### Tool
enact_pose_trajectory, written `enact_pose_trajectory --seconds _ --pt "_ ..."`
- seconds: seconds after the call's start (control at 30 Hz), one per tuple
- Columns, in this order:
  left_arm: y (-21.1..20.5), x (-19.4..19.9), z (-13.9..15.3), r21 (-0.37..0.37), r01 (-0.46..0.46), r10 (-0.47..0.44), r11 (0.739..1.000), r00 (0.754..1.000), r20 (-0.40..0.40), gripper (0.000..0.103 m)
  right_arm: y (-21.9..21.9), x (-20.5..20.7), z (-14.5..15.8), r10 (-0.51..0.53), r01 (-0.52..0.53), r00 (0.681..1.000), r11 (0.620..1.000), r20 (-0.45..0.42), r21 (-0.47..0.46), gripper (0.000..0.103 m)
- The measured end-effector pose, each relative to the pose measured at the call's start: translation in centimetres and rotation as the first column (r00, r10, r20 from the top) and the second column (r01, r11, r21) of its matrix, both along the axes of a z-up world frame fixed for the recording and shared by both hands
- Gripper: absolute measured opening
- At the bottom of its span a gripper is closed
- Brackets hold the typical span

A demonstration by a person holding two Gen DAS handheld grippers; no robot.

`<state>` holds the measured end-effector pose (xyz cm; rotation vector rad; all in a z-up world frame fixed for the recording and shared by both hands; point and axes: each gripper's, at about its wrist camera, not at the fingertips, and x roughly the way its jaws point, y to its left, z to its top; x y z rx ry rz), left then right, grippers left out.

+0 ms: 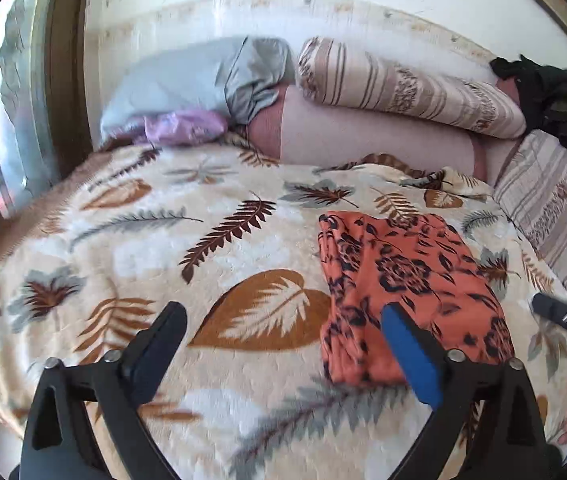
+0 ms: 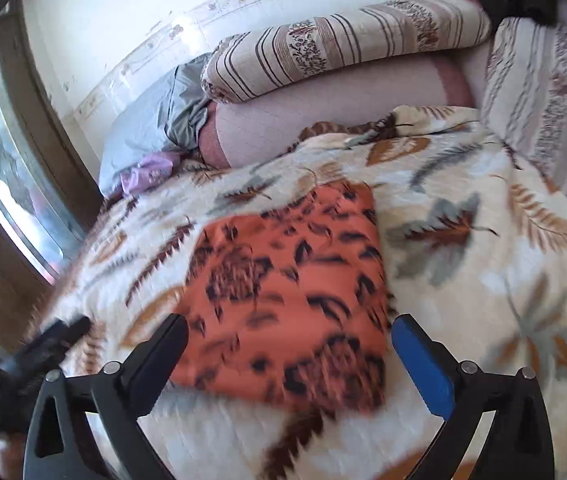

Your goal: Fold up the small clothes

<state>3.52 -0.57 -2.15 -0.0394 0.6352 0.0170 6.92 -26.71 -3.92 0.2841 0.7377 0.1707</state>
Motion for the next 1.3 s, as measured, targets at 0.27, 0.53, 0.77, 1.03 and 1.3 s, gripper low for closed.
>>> enact_pose_trajectory --seconds 0.27,0.53,0.77,1.03,1.3 --pt "-4.4 -7.6 0.6 -0.016 0.054 -0.055 0.998 0.998 -0.038 0.101 1.4 -8.0 -3.1 -0.042 0.025 0.986 0.994 -0.161 -0.108 0.103" --pt "-5.3 -8.3 4.6 0.024 0.063 -0.064 0.998 0.998 0.005 0.101 0.5 -11.8 3.5 -0.101 0.090 0.994 0.976 -0.048 -0.199 0.103" --pt "-5.2 -6.5 7.0 -0.021 0.100 -0.101 0.995 0.995 -0.021 0.101 1.6 -11.4 7.3 -0.075 0.075 0.997 0.972 0.010 -0.222 0.103" --pt "-5.3 -5.2 7.4 0.006 0.082 -0.082 0.997 0.996 -0.036 0.101 2.2 -10.5 8.4 -0.072 0.082 0.996 0.962 0.048 -0.260 0.103" --pt "-5.9 -4.7 7.8 0.064 0.082 -0.082 0.995 0.997 0.002 0.101 2.2 -9.7 8.2 -0.080 0.090 0.996 0.962 0.050 -0.257 0.103"
